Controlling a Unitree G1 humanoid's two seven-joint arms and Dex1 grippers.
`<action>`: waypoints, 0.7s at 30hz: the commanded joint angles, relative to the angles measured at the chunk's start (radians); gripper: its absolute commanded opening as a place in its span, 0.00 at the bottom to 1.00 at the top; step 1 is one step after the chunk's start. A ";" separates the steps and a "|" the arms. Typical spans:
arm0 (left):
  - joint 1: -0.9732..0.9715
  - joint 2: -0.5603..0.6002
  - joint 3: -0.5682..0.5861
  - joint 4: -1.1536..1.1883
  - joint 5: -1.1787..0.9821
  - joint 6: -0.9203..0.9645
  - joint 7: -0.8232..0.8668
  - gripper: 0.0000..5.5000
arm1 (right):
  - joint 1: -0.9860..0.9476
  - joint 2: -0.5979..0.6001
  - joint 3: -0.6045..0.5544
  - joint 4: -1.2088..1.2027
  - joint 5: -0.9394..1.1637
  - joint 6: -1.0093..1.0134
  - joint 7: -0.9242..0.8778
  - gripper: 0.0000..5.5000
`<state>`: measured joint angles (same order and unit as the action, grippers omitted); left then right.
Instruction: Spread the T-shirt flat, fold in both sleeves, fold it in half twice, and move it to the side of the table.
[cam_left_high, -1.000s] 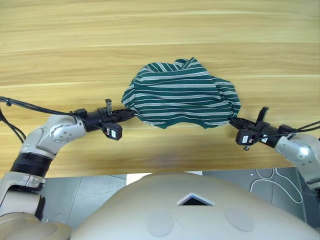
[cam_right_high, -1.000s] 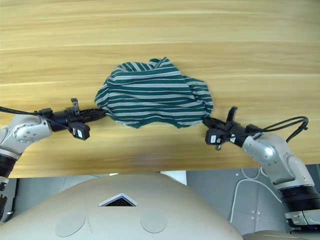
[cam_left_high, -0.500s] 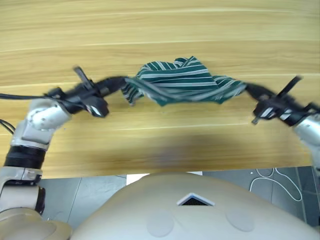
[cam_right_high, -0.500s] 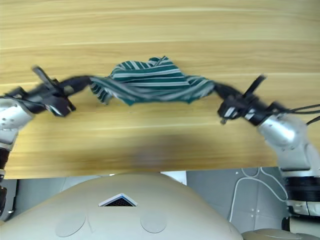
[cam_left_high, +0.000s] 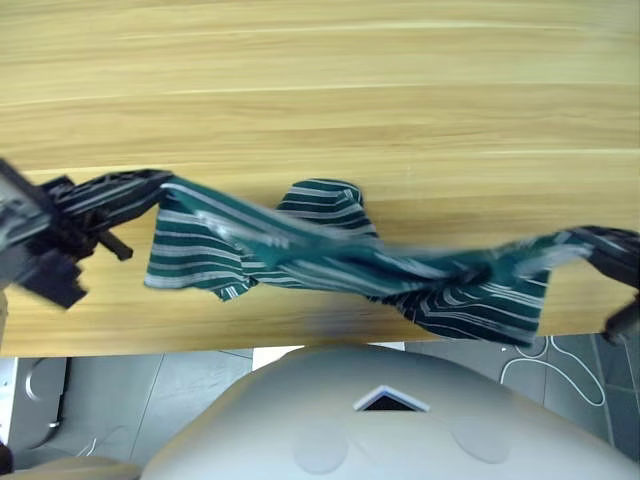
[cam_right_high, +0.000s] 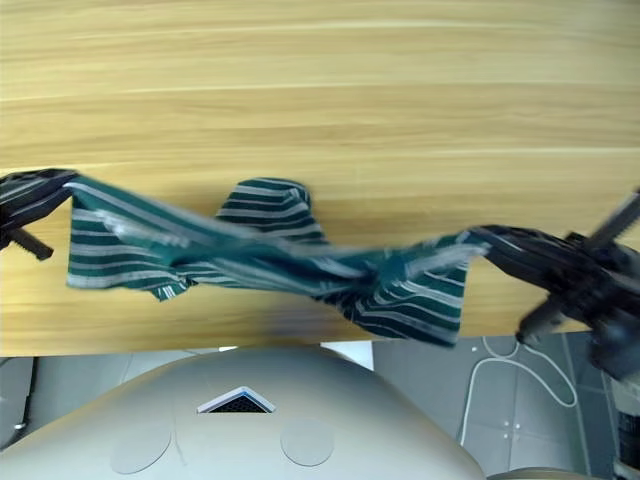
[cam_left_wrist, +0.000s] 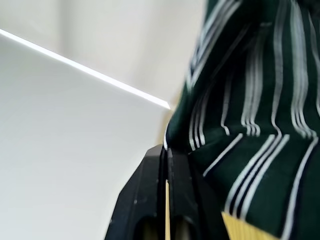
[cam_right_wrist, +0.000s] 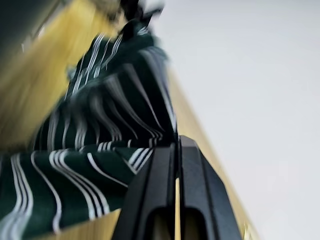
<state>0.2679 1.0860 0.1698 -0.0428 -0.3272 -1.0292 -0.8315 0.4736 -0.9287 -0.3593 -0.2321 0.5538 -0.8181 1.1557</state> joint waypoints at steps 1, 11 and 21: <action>-0.619 -0.121 -0.355 0.391 0.328 0.206 -0.296 0.00 | -0.873 -0.013 0.432 0.548 -0.640 0.253 0.121 0.00; -1.646 -0.307 -0.244 1.068 0.552 0.595 0.684 0.00 | -1.708 0.018 0.481 1.107 -1.071 0.452 -0.987 0.00; -0.794 -0.372 -0.288 1.058 0.533 0.223 0.573 0.00 | -0.812 0.011 0.544 1.058 -0.980 0.138 -0.946 0.00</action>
<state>-0.5297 0.6941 -0.1442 0.9967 0.1937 -0.8391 -0.3167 -0.3399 -0.9046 0.2191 0.8103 -0.4810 -0.6826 0.1982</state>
